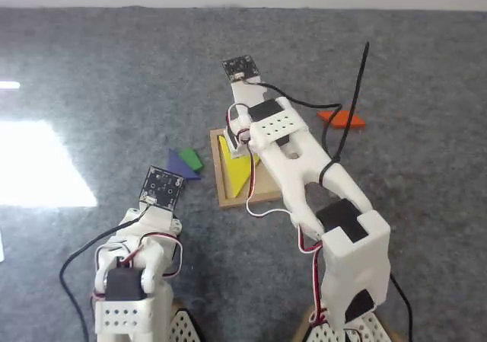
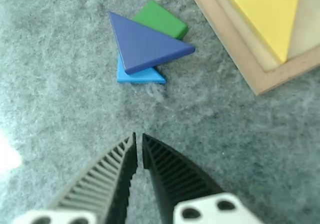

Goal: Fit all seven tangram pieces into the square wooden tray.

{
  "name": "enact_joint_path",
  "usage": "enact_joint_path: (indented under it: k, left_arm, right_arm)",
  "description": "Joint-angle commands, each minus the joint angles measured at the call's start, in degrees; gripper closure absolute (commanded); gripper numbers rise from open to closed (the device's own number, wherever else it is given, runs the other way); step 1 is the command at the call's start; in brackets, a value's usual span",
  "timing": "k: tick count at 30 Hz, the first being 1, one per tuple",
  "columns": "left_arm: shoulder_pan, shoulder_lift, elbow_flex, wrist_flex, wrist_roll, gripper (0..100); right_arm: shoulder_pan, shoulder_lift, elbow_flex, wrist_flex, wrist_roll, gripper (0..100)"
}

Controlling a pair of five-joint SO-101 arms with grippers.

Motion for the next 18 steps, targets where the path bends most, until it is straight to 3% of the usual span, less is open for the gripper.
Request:
enact_joint_path:
  k: [1,8,18]
  left_arm:
    - [-0.18,-1.14,-0.75,0.35,0.26,98]
    - [-0.18,-1.14,-0.75,0.35,0.26,98]
    - [-0.18,-1.14,-0.75,0.35,0.26,98]
  right_arm:
    - [1.19,-0.92,-0.44,-1.1,0.97,61.9]
    - [5.14,0.31,-0.35,-0.92,0.97,61.9]
    - [-1.19,3.56,-0.44,-0.92,0.97,61.9]
